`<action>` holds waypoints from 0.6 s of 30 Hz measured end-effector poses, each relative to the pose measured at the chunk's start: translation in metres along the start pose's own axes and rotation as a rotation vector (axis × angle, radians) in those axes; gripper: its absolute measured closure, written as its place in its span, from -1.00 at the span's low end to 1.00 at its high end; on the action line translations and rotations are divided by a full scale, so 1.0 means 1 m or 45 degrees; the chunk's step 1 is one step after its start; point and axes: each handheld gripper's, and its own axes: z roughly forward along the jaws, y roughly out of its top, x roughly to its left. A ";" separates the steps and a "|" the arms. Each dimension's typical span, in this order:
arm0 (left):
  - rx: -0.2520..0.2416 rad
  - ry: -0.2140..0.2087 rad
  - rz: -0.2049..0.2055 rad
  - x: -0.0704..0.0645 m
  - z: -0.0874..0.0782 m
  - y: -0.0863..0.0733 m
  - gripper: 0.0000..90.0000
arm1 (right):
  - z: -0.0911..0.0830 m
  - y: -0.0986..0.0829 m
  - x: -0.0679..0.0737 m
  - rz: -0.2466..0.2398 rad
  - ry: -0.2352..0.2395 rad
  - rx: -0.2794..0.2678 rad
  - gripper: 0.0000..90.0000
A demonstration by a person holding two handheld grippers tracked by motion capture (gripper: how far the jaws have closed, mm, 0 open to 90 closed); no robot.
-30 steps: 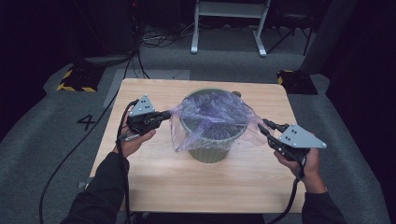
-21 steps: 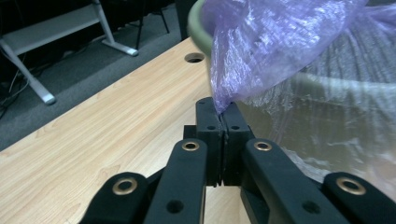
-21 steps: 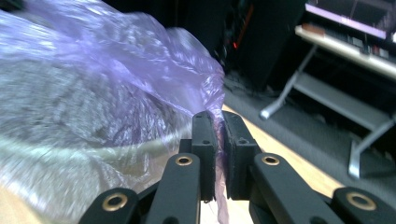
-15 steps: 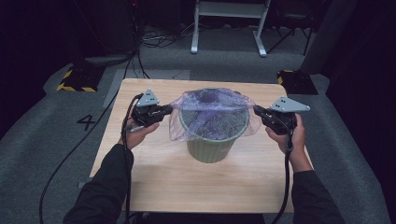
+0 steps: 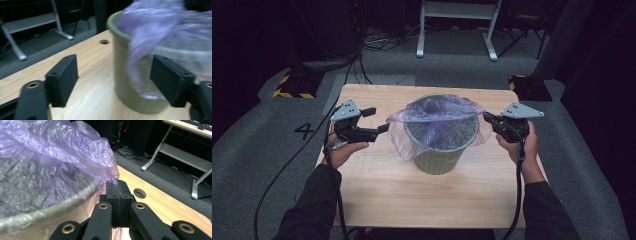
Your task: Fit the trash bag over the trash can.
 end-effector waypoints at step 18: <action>0.065 -0.157 0.373 -0.114 0.006 0.002 -0.59 | 0.000 0.007 0.009 -0.030 0.006 0.024 1.00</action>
